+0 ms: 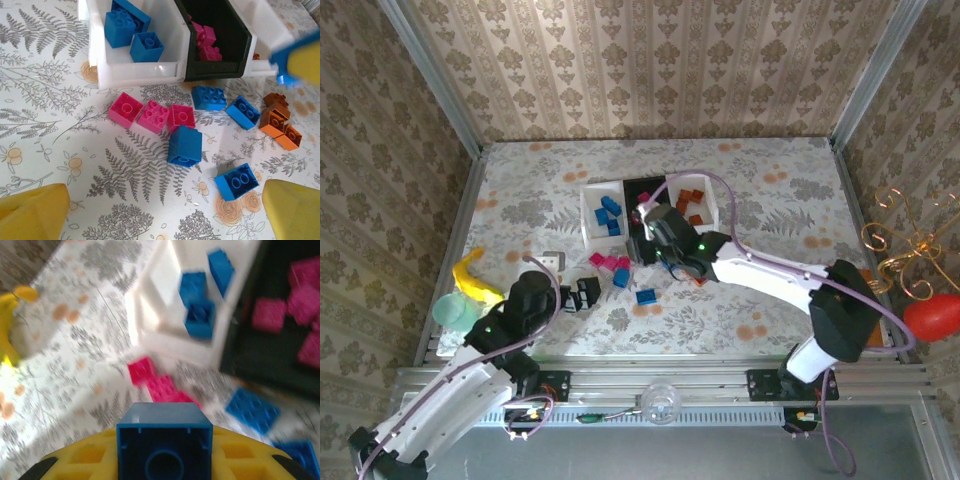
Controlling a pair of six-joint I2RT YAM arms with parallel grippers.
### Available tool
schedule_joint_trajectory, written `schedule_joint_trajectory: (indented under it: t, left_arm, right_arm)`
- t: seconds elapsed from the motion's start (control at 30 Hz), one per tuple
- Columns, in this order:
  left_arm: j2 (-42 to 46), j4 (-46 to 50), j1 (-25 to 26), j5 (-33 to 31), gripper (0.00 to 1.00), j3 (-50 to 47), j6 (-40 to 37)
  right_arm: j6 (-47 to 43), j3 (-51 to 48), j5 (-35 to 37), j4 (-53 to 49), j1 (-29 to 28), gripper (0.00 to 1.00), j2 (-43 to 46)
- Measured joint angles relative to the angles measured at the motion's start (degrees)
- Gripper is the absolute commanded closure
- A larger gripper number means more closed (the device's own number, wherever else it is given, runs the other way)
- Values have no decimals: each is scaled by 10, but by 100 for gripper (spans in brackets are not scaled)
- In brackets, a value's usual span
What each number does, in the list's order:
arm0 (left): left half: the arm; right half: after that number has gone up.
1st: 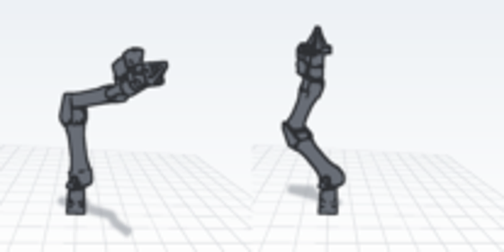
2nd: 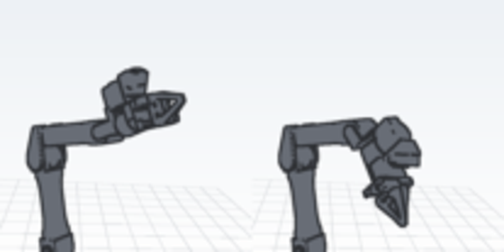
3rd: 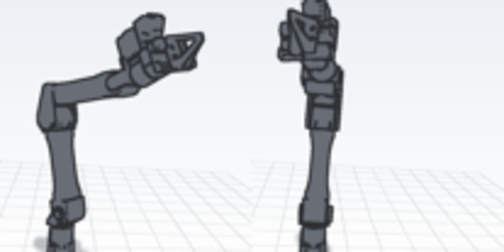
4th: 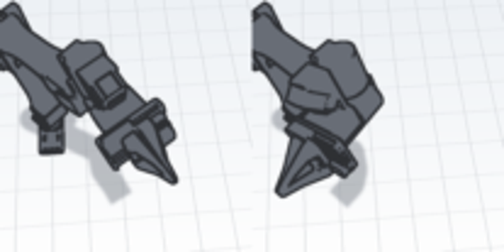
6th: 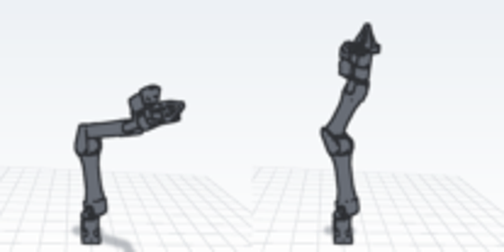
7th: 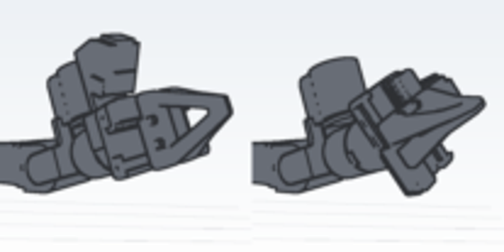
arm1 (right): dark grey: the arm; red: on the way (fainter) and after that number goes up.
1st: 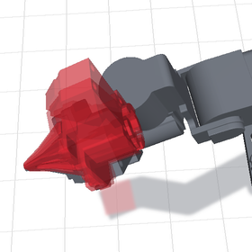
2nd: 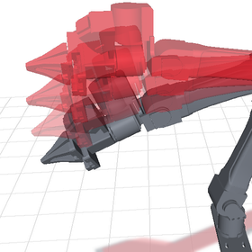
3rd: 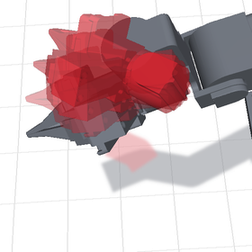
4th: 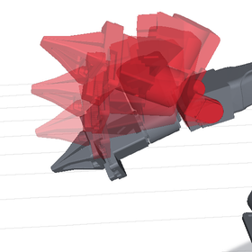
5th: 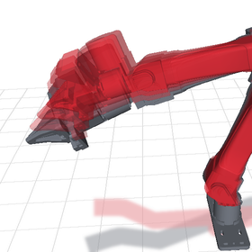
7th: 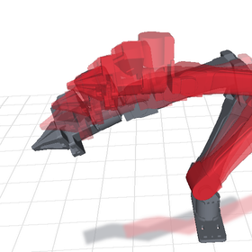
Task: Sort the legos into containers by color
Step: Pick up the lego from the bottom-center of the table, then place the lego in the container, then pick up the lego from the center of the table.
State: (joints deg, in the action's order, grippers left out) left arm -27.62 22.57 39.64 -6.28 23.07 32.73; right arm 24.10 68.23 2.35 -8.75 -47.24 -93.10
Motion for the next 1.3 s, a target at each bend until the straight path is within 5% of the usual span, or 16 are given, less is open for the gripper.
schedule_joint_trajectory:
  t: [0.43, 0.6, 0.67, 0.97, 1.3]
  left_arm:
    - [5, 0, 0, 16, 0, -44, 41]
    - [5, -3, 0, 20, 0, -44, 48]
    - [5, -3, 0, 22, 0, -44, 50]
    - [-64, -51, 0, 44, 5, -41, 50]
    - [-322, -96, 36, 52, 28, 79, -1]
  right_arm:
    - [-2, 317, -10, -23, 36, 68, -300]
    - [5, 399, -5, -53, 46, 36, -362]
    - [9, 414, -5, -62, 50, 32, -368]
    - [0, 318, -7, -47, 52, 29, -275]
    - [10, 56, -2, 27, 52, 29, -30]
